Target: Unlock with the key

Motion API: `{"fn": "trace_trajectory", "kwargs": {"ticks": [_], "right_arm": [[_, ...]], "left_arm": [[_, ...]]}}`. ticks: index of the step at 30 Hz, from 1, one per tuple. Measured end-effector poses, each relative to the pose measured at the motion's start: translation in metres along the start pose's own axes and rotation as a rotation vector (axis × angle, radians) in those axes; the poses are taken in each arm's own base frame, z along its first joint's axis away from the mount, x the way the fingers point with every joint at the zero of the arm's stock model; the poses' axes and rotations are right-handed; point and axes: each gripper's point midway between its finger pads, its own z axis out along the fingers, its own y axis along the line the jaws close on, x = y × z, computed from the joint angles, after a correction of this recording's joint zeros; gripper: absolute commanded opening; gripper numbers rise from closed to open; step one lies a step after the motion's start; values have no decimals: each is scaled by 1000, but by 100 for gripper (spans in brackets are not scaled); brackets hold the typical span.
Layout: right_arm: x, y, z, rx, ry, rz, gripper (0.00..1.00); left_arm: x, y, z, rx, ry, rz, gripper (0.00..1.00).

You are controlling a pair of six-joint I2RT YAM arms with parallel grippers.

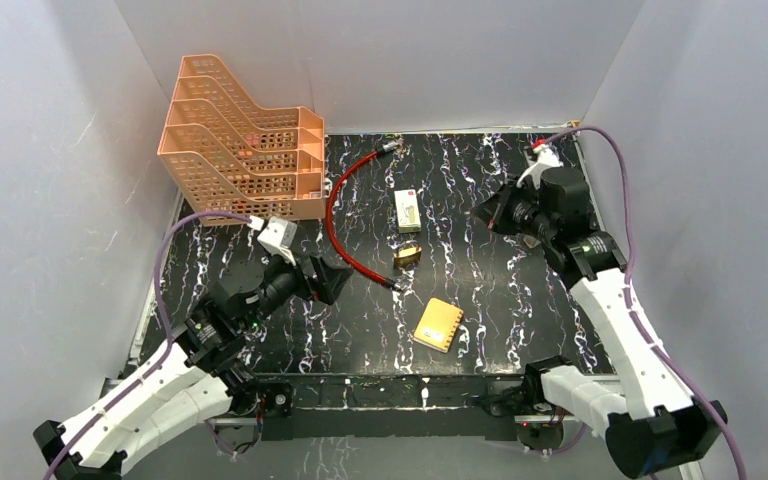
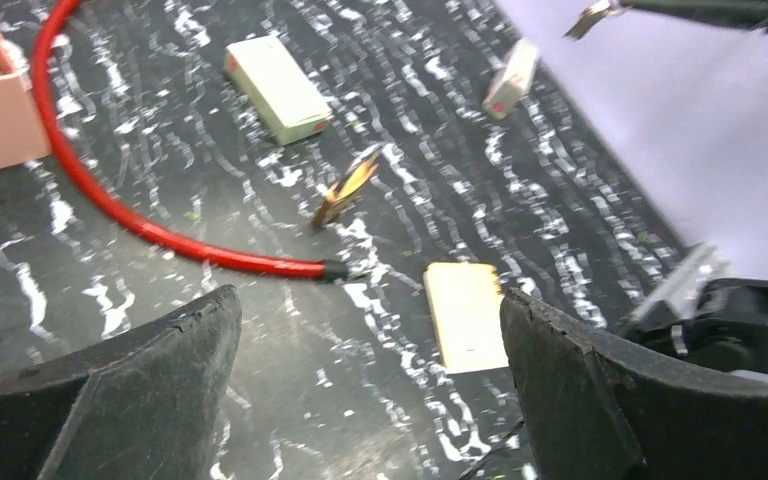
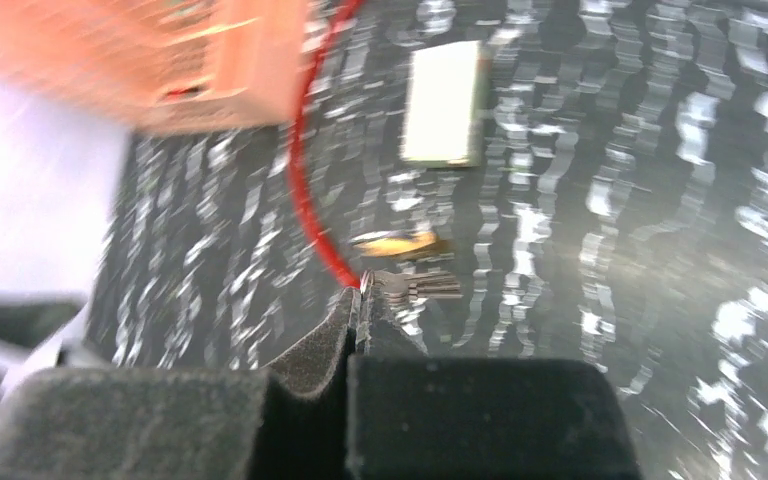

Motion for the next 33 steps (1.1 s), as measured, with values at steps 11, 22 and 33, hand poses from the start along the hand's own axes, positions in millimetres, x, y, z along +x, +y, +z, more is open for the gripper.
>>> {"fn": "trace_trajectory", "kwargs": {"ticks": [11, 22, 33], "right_arm": [[32, 140, -67, -724, 150, -185, 0], [36, 215, -123, -1147, 212, -224, 0], [37, 237, -147, -1275, 216, -228, 0]], "left_arm": [[-46, -69, -11, 361, -197, -147, 97], [-76, -136, -15, 683, -162, -58, 86], [-99, -161, -13, 792, -192, 20, 65]]}}
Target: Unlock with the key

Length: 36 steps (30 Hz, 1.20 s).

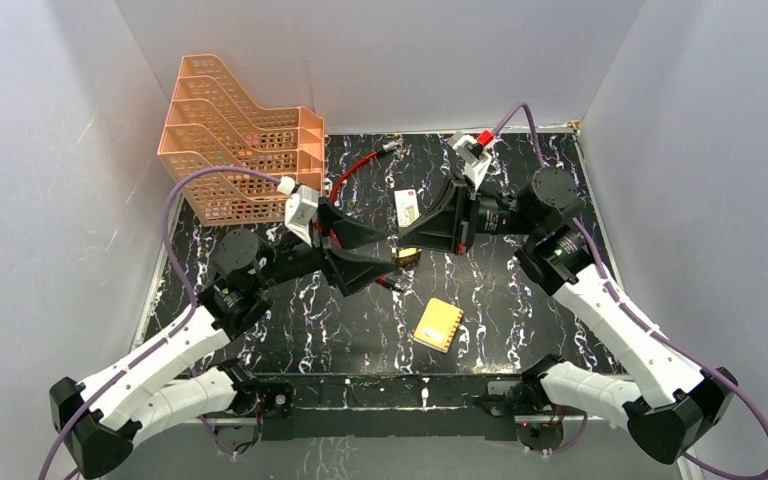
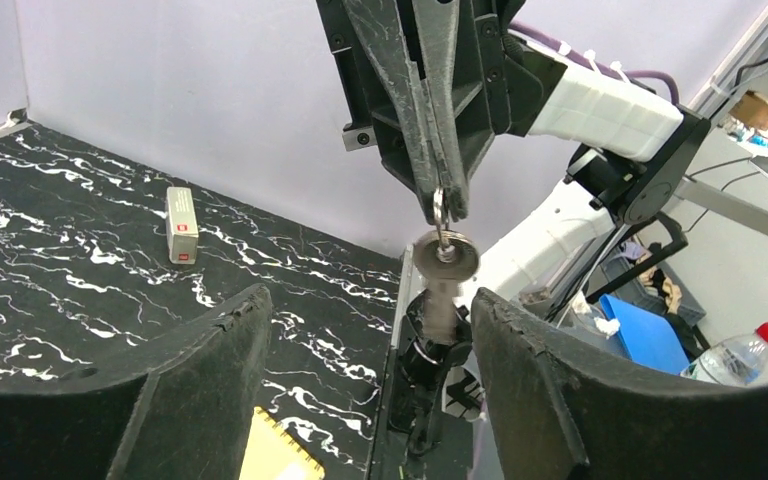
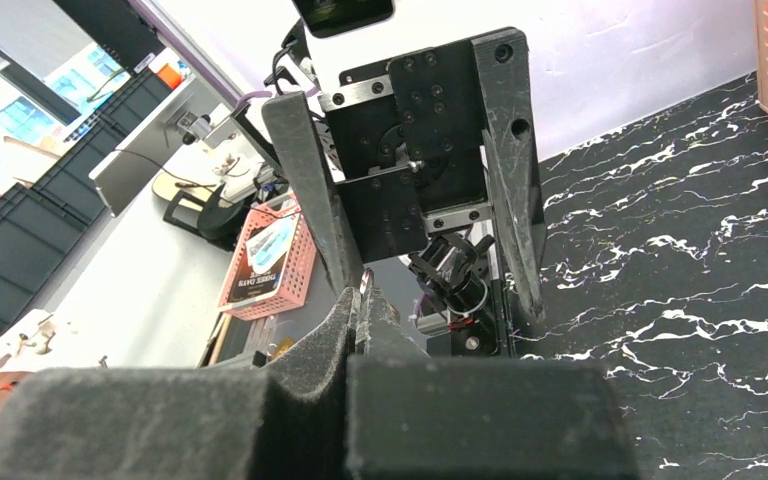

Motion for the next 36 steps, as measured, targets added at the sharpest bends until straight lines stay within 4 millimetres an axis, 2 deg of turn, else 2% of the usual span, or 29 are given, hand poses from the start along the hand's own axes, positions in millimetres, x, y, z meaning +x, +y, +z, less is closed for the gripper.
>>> {"fn": "trace_trajectory", "kwargs": {"ticks": [8, 12, 16, 21, 33, 34, 36], "right_arm": [[0, 0, 3, 9, -8, 5, 0], [-1, -5, 4, 35, -20, 2, 0], [-2, -10, 4, 59, -31, 8, 0], [-5, -9, 3, 74, -48, -9, 0], [-5, -12, 1, 115, -54, -30, 1], [-5, -13, 0, 123, -54, -35, 8], [-2, -16, -1, 142, -46, -36, 27]], "left_arm": [[3, -3, 9, 50, 12, -21, 41], [-1, -10, 10, 84, 2, -30, 30], [-6, -16, 10, 112, -8, -31, 13], [-5, -18, 10, 119, 0, -42, 0], [-4, -17, 8, 111, 1, -46, 0], [-3, -16, 8, 106, -1, -47, 0], [-1, -13, 5, 88, -4, -52, 0]]}}
